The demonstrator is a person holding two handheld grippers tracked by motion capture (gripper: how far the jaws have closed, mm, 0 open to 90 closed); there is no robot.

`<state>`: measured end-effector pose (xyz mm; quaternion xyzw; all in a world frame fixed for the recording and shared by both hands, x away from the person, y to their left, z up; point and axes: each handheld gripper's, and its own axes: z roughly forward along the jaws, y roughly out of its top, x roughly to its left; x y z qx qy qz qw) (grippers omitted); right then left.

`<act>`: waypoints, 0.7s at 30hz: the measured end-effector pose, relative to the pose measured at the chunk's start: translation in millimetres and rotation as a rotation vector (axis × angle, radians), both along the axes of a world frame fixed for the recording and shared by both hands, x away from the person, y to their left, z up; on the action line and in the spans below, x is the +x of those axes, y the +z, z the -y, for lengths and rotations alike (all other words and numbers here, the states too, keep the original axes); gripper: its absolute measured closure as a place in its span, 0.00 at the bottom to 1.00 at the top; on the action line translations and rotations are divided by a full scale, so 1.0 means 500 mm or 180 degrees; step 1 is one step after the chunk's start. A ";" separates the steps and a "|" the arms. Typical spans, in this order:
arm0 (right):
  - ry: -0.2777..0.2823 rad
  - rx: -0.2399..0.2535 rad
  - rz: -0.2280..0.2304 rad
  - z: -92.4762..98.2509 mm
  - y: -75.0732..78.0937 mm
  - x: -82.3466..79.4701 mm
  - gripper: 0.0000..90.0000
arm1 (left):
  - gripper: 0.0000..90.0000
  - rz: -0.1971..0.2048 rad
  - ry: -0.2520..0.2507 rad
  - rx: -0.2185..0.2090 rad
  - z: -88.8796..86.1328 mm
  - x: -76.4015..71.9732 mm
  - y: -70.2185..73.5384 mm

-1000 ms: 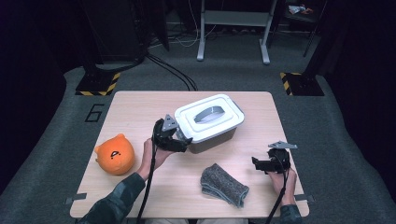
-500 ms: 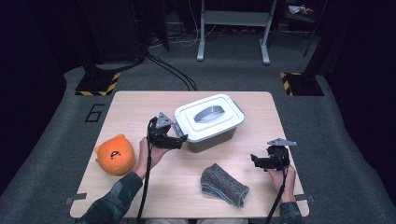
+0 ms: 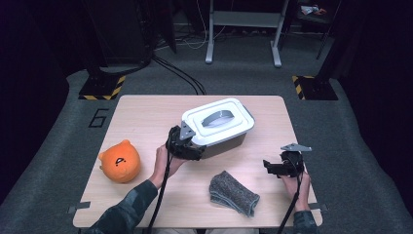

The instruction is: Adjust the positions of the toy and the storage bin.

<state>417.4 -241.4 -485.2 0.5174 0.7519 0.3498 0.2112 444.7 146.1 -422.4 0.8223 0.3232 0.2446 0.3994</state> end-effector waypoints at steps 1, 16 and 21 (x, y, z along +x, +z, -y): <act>0.0001 -0.0004 0.0006 0.000 0.000 0.001 0.08 | 0.13 -0.0003 0.0032 -0.0014 -0.004 0.003 -0.002; 0.0079 0.0162 0.0088 -0.020 0.038 0.034 0.09 | 0.08 -0.0105 0.0241 -0.0155 -0.062 -0.031 -0.030; 0.0137 0.0224 0.0119 -0.027 0.054 0.062 0.09 | 0.04 -0.0171 0.0184 -0.0123 -0.070 -0.083 -0.072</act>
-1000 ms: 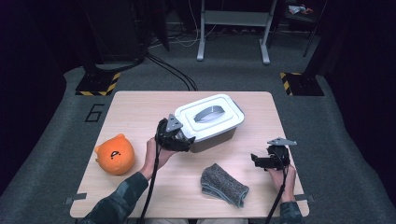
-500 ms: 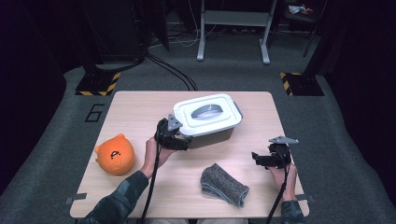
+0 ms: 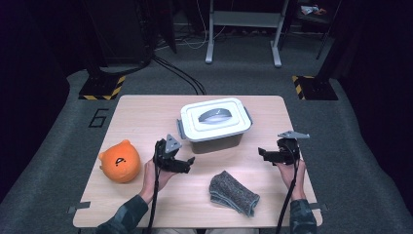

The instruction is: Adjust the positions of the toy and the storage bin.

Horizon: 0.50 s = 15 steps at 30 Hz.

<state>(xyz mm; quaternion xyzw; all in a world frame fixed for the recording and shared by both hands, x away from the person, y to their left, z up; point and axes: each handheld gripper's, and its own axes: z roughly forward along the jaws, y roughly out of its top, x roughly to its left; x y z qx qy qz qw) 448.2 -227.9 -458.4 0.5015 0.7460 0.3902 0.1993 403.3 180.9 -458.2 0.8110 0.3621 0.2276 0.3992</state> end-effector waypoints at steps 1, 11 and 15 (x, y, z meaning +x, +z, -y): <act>0.0004 0.0014 -0.0008 -0.002 0.004 0.008 0.09 | 0.02 -0.0020 -0.0015 0.0027 -0.002 -0.006 -0.006; 0.0039 0.0106 0.0044 -0.016 0.034 0.064 0.20 | 0.00 -0.0207 -0.0125 0.0084 -0.039 -0.090 -0.096; 0.0067 0.0107 0.0023 -0.020 0.045 0.087 0.28 | 0.00 -0.0303 -0.0119 0.0136 -0.055 -0.101 -0.115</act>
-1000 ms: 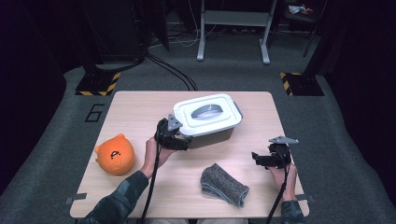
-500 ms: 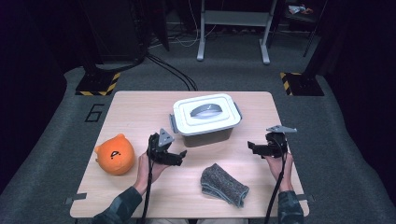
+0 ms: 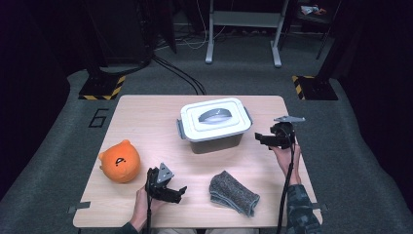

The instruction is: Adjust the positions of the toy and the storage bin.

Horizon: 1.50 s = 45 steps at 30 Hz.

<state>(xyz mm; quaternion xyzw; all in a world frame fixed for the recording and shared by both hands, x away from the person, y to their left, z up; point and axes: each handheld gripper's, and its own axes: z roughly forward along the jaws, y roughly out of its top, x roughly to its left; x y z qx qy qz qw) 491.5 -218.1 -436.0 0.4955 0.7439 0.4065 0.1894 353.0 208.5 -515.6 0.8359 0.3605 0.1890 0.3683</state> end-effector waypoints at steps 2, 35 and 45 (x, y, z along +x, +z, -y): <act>-0.0001 -0.0038 0.0029 -0.002 0.006 0.012 0.33 | 0.00 -0.0028 -0.0005 0.0006 -0.005 -0.002 -0.005; 0.0161 0.0071 -0.0179 -0.065 0.025 0.144 0.88 | 0.00 -0.0191 0.0019 0.0062 -0.012 -0.003 -0.031; 0.0085 0.0109 -0.0240 -0.066 0.021 0.146 0.89 | 0.00 -0.0191 0.0019 0.0061 -0.012 -0.003 -0.031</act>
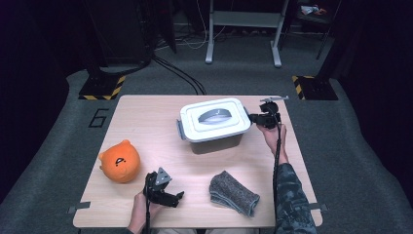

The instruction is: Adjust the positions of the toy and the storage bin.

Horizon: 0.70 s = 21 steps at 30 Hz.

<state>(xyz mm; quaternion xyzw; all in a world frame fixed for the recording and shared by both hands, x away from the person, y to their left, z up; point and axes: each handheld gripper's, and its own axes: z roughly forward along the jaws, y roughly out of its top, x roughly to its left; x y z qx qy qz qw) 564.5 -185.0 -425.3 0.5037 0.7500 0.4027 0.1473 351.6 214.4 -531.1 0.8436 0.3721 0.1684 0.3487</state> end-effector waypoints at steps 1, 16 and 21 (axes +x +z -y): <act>-0.0002 0.0008 -0.0005 0.001 0.000 -0.001 0.89 | 0.00 0.0000 0.0000 -0.0001 0.000 0.000 0.000; -0.0236 -0.0062 -0.0091 0.003 0.006 -0.051 0.87 | 0.00 -0.0012 0.0003 -0.0018 0.001 -0.001 0.000; -0.0243 -0.0052 -0.0034 0.005 0.013 -0.039 0.82 | 0.00 -0.0002 -0.0003 0.0001 0.000 -0.001 0.000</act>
